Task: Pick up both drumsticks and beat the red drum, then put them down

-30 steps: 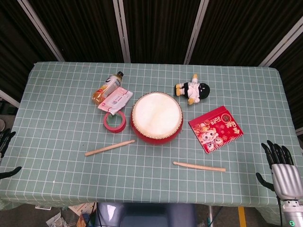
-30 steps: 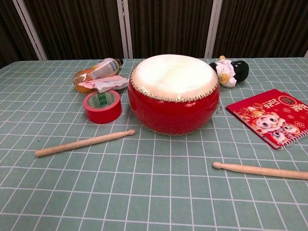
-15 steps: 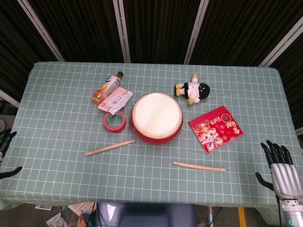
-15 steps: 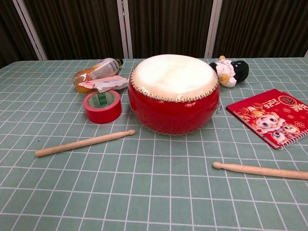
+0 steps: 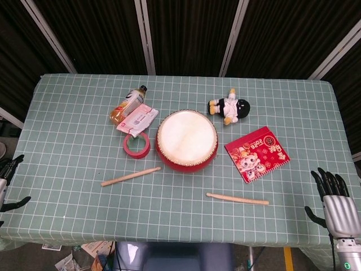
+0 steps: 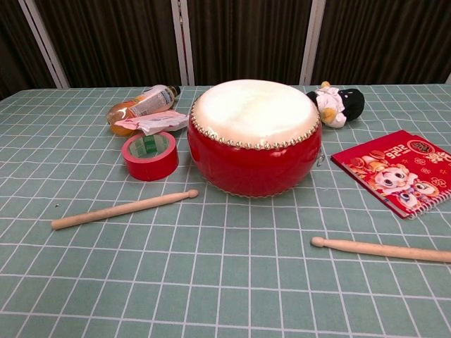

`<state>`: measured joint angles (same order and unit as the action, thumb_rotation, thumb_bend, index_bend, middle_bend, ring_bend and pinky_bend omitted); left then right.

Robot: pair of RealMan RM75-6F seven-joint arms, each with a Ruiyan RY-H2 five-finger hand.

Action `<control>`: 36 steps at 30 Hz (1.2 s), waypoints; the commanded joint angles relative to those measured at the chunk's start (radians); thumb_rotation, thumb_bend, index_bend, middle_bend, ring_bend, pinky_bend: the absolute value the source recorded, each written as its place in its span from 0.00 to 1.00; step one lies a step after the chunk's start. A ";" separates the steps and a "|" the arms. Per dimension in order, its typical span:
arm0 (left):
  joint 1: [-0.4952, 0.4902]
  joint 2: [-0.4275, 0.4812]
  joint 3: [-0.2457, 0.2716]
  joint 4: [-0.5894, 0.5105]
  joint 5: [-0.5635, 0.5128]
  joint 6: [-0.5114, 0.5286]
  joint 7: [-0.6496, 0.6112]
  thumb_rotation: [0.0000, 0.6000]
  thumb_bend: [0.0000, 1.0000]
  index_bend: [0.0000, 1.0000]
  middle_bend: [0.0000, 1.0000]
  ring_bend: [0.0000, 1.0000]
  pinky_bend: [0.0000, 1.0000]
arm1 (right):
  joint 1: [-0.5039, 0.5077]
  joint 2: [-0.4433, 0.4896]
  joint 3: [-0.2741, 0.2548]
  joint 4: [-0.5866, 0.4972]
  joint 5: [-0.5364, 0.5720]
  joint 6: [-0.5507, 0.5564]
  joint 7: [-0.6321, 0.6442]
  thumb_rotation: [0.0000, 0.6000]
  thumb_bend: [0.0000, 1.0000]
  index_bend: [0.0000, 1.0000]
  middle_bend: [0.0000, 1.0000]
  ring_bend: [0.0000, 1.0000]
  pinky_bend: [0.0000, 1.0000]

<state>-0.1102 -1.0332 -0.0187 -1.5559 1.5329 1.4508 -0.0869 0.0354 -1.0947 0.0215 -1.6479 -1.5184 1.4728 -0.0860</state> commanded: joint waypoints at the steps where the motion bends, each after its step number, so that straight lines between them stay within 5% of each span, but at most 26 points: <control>1: -0.018 0.005 -0.004 -0.046 -0.016 -0.038 -0.001 1.00 0.10 0.23 0.95 0.96 1.00 | 0.000 0.000 -0.001 -0.002 0.003 -0.003 0.001 1.00 0.30 0.00 0.00 0.00 0.00; 7: -0.083 0.012 -0.024 -0.206 -0.112 -0.176 0.105 1.00 0.21 0.45 1.00 1.00 1.00 | 0.001 0.001 -0.001 -0.003 0.001 -0.005 0.002 1.00 0.30 0.00 0.00 0.00 0.00; 15: -0.224 -0.050 -0.096 -0.398 -0.420 -0.339 0.400 1.00 0.24 0.47 1.00 1.00 1.00 | 0.001 0.005 -0.002 -0.003 0.000 -0.006 0.014 1.00 0.30 0.00 0.00 0.00 0.00; 25: -0.377 -0.238 -0.151 -0.440 -0.754 -0.276 0.707 1.00 0.27 0.46 1.00 1.00 1.00 | 0.003 0.009 -0.003 0.001 -0.003 -0.008 0.035 1.00 0.30 0.00 0.00 0.00 0.00; 36: -0.489 -0.440 -0.189 -0.342 -0.971 -0.179 0.844 1.00 0.28 0.45 1.00 1.00 1.00 | 0.005 0.010 -0.004 0.003 -0.009 -0.009 0.038 1.00 0.30 0.00 0.00 0.00 0.00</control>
<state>-0.5767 -1.4425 -0.1961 -1.9246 0.5905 1.2498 0.7351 0.0402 -1.0843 0.0176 -1.6452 -1.5275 1.4643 -0.0476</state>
